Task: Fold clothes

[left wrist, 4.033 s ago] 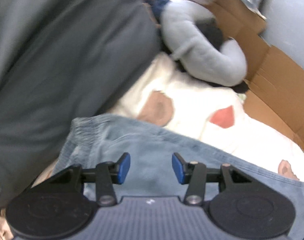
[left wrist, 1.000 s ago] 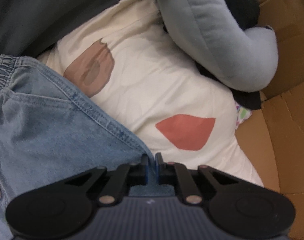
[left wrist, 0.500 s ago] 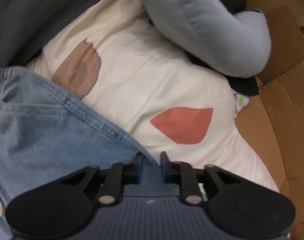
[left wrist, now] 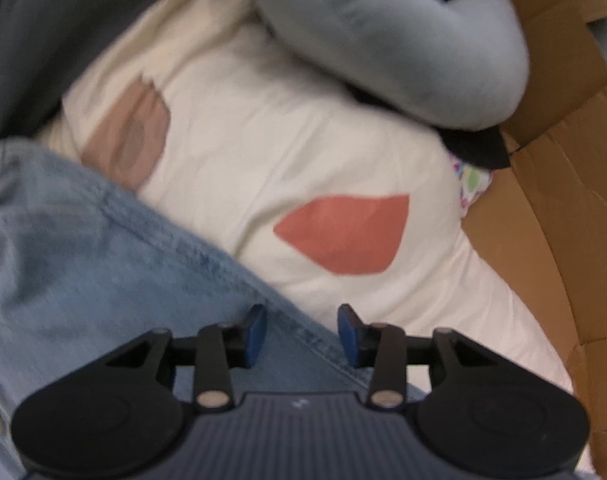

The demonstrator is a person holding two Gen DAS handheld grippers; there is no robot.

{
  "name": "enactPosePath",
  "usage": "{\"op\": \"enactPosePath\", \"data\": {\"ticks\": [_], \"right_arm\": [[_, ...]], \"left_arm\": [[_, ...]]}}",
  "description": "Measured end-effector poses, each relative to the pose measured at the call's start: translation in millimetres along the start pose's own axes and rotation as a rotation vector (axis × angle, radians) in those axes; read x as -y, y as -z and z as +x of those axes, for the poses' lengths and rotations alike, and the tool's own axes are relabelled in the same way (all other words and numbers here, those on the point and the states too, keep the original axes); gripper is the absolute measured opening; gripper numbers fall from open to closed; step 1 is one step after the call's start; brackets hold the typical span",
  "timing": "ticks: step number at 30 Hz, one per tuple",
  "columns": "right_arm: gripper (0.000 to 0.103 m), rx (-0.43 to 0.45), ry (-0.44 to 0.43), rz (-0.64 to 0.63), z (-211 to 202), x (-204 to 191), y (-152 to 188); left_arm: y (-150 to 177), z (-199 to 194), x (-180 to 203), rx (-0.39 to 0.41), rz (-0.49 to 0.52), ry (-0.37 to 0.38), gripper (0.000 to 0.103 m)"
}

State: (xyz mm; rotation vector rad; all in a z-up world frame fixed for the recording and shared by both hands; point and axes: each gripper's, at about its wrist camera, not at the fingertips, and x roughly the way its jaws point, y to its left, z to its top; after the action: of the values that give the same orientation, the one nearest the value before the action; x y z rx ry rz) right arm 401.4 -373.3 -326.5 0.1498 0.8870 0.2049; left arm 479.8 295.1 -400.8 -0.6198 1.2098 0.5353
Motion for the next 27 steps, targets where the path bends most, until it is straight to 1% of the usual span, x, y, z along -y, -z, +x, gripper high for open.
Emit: {"op": "enactPosePath", "data": {"ticks": [3, 7, 12, 15, 20, 22, 23, 25, 26, 27], "right_arm": [[0.048, -0.001, -0.025, 0.049, -6, 1, 16], [0.049, -0.037, -0.047, 0.067, -2, -1, 35], [0.05, -0.075, -0.087, 0.146, 9, 3, 50], [0.062, -0.072, -0.089, 0.179, 19, 7, 54], [0.063, -0.028, -0.19, 0.285, 29, 17, 50], [0.06, -0.002, -0.219, 0.305, 28, 16, 45], [0.058, 0.016, -0.221, 0.295, 26, 14, 42], [0.047, 0.039, -0.204, 0.29, 23, 14, 39], [0.044, 0.049, -0.195, 0.29, 21, 14, 37], [0.038, 0.059, -0.185, 0.289, 19, 14, 35]], "left_arm": [[5, 7, 3, -0.001, 0.042, -0.025, 0.042], [5, 9, 6, -0.002, 0.048, -0.042, 0.046], [10, 10, 11, 0.008, 0.081, -0.063, 0.047], [11, 9, 10, 0.011, 0.089, -0.062, 0.047], [14, 7, 8, 0.013, 0.101, -0.059, 0.047], [14, 7, 7, 0.013, 0.102, -0.061, 0.047], [14, 7, 7, 0.014, 0.104, -0.063, 0.047], [15, 7, 8, 0.014, 0.106, -0.067, 0.047], [15, 7, 8, 0.015, 0.107, -0.07, 0.047], [16, 7, 8, 0.016, 0.107, -0.072, 0.047]]}}
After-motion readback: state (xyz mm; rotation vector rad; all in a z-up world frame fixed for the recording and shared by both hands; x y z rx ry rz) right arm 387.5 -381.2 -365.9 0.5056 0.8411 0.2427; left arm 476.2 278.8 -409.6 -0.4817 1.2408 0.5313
